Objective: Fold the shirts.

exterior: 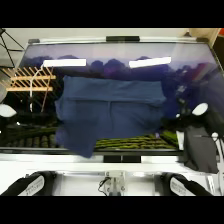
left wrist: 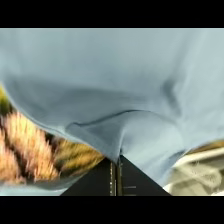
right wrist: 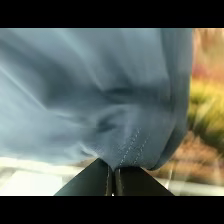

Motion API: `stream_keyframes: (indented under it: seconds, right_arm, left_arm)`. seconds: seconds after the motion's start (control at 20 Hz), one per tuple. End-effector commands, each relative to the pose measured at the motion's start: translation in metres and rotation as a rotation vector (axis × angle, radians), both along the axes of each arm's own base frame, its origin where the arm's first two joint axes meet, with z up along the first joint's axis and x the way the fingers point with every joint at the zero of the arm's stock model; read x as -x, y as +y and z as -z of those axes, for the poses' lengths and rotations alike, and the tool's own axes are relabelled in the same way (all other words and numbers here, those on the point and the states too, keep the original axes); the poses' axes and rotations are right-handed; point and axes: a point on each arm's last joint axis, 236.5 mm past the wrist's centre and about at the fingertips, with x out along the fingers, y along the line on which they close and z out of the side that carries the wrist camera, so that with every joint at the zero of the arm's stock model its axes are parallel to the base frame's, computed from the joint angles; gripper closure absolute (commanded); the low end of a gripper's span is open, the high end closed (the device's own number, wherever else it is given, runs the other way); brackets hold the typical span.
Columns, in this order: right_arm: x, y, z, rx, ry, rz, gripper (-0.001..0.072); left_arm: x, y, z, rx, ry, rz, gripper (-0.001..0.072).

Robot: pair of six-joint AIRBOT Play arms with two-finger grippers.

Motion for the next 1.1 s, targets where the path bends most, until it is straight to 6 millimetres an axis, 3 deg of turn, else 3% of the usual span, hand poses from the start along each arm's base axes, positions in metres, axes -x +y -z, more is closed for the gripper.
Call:
stream_keyframes:
  seconds: [0.0, 0.2, 0.4, 0.6, 0.7, 0.8, 0.85, 0.9, 0.95, 1.0, 1.05]
  right_arm:
    - [-0.061, -0.003, -0.055, -0.004, -0.209, 0.026, 0.0643]
    - [-0.132, -0.019, -0.083, 0.021, -0.371, 0.081, 0.0643]
    - [-0.204, -0.019, -0.081, 0.024, -0.455, 0.089, 0.0643]
    - [-0.256, -0.007, -0.039, 0.041, -0.464, 0.091, 0.0643]
    - [-0.260, -0.013, -0.013, 0.062, -0.407, 0.114, 0.0642]
    - [-0.253, -0.019, 0.008, 0.089, -0.350, 0.110, 0.0628]
    - [-0.249, -0.019, 0.013, 0.095, -0.332, 0.092, 0.0534]
    - [-0.247, -0.019, 0.013, 0.098, -0.332, 0.069, 0.0300]
    - [-0.244, -0.020, 0.011, 0.119, -0.336, 0.025, 0.0133]
    - [-0.238, -0.029, 0.011, 0.166, -0.323, -0.004, 0.0125]
    - [-0.231, -0.039, 0.013, 0.214, -0.295, -0.023, 0.0090]
  left_arm:
    - [-0.048, 0.011, -0.057, -0.033, -0.174, -0.002, 0.0672]
    - [-0.121, 0.021, -0.086, -0.034, -0.269, -0.034, 0.0671]
    - [-0.198, 0.028, -0.087, 0.024, -0.286, -0.093, 0.0671]
    - [-0.250, 0.030, -0.043, 0.071, -0.251, -0.157, 0.0671]
    - [-0.270, 0.038, -0.020, 0.078, -0.243, -0.246, 0.0671]
    - [-0.274, 0.033, 0.013, 0.092, -0.179, -0.278, 0.0670]
    - [-0.271, 0.025, 0.028, 0.094, -0.144, -0.259, 0.0627]
    - [-0.269, 0.018, 0.036, 0.101, -0.126, -0.245, 0.0410]
    - [-0.268, 0.012, 0.038, 0.108, -0.119, -0.237, 0.0122]
    - [-0.268, 0.011, 0.036, 0.102, -0.133, -0.219, 0.0071]
    - [-0.269, 0.012, 0.031, 0.099, -0.145, -0.215, 0.0071]
